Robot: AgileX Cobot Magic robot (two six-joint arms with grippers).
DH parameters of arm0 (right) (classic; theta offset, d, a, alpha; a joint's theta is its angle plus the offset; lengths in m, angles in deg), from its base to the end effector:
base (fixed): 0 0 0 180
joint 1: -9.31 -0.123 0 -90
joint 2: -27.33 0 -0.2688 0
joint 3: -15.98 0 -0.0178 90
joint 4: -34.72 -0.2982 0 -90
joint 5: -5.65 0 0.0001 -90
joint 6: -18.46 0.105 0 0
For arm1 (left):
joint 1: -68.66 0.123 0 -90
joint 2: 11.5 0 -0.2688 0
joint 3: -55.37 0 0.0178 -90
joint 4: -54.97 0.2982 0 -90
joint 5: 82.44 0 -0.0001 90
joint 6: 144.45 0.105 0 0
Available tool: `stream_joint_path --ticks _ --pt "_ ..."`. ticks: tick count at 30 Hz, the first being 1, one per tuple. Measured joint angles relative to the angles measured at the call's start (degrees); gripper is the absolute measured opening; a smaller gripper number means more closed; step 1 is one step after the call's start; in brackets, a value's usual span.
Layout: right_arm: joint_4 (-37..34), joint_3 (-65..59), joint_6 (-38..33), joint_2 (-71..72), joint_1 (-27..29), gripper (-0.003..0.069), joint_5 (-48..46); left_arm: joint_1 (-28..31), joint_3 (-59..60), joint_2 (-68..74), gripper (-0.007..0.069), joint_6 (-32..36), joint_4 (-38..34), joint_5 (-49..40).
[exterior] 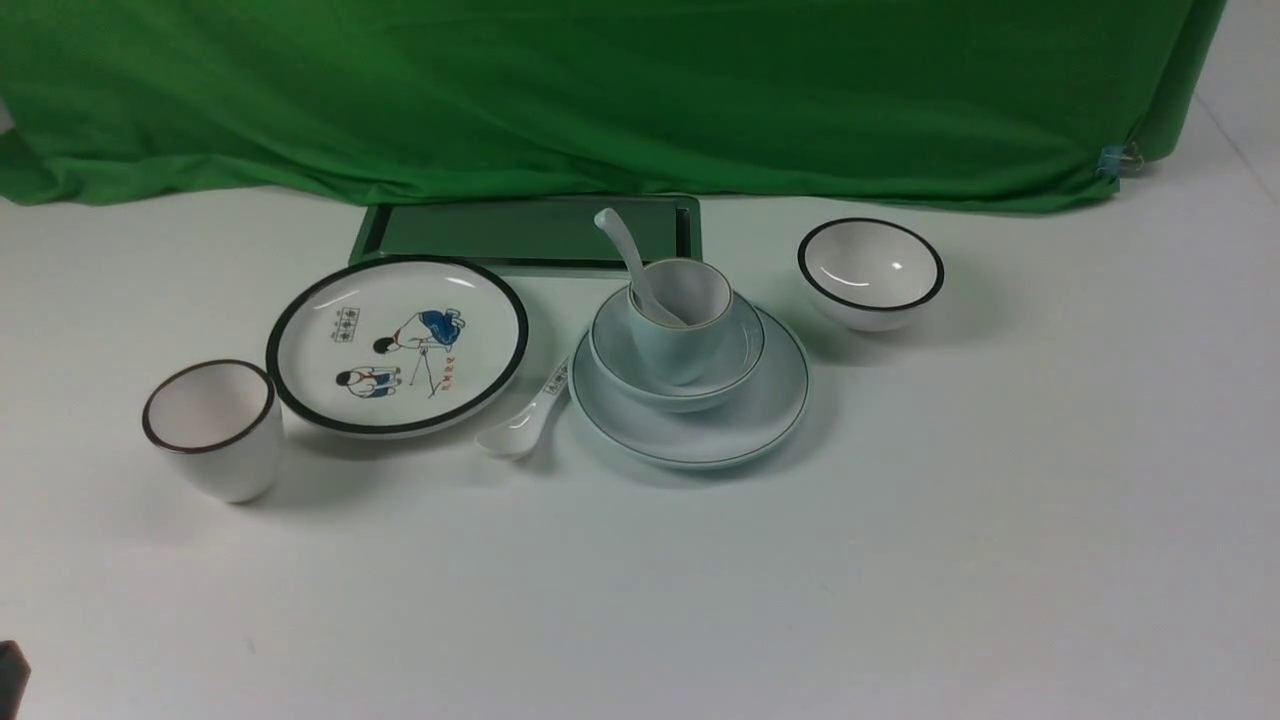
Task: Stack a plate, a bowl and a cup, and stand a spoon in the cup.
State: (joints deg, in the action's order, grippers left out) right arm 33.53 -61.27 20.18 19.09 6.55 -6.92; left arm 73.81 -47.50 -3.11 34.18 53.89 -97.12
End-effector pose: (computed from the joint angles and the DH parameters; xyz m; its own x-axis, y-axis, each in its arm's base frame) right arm 0.1336 0.0069 0.1879 -0.1425 0.0435 -0.9888 -0.0455 0.9977 0.0504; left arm 0.1328 0.0115 0.1846 -0.1726 -0.0579 -0.9833 -0.0924 0.9948 -0.0423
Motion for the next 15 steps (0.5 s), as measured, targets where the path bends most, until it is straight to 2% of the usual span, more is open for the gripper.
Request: stream_joint_path --ticks 15 --pt "0.00 0.00 0.00 0.00 0.00 0.0154 0.00 0.00 0.00 0.00 -0.0029 1.37 0.14 0.00"
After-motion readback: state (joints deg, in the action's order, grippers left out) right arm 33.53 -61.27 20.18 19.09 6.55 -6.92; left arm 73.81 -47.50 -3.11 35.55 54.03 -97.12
